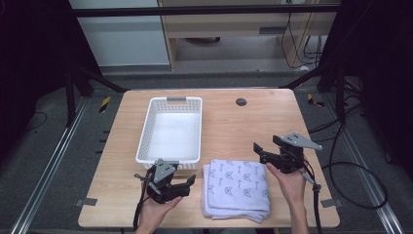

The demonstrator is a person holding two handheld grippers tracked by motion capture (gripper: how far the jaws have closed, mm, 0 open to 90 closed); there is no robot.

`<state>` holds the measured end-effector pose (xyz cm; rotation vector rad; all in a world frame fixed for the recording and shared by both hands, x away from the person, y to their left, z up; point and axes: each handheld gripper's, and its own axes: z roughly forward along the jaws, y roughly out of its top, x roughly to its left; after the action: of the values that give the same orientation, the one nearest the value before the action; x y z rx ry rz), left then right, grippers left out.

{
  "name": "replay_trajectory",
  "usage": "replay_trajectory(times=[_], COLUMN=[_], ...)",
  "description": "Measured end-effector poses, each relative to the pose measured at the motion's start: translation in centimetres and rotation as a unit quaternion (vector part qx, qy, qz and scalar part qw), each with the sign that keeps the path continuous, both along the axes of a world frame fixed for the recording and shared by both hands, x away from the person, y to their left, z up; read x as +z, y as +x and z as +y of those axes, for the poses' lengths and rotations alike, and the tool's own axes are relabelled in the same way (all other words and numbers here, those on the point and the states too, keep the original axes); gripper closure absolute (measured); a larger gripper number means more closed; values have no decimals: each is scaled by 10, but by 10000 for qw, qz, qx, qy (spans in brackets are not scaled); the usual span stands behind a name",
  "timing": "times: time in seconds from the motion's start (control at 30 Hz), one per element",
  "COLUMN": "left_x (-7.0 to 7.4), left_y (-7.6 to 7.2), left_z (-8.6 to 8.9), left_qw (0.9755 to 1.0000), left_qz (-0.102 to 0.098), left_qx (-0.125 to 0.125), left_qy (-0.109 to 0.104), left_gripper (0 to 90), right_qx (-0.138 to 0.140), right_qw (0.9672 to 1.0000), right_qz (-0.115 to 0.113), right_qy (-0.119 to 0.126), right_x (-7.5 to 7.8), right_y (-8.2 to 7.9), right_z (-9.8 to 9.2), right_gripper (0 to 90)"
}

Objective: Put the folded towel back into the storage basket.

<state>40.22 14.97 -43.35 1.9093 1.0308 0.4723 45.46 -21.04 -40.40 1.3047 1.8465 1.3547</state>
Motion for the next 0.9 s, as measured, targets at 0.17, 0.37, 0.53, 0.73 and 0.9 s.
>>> replay_trajectory(times=[0.17, 0.37, 0.53, 0.73, 0.9], left_x=[-6, -14, -18, -27, -33], left_y=[-2, -4, -5, -6, -7], left_z=[-9, -22, -29, -39, -44], left_qw=[9999, 9993, 9989, 9981, 9975], left_qz=[64, 171, 208, 314, 412], left_qx=[-106, -273, -339, -417, -446], left_qy=[72, 180, 230, 317, 352], left_gripper=[258, 258, 259, 260, 259], right_qx=[-16, 16, 57, 66, 52], right_qw=[9999, 9996, 9990, 9980, 9969], right_qz=[131, 292, 421, 605, 760], right_qy=[-43, -25, -114, -184, -184], right_x=[-10, -22, -30, -40, -46], right_y=[0, -1, -2, -2, -3], right_z=[2, 6, 8, 6, 4], right_gripper=[247, 275, 290, 306, 309])
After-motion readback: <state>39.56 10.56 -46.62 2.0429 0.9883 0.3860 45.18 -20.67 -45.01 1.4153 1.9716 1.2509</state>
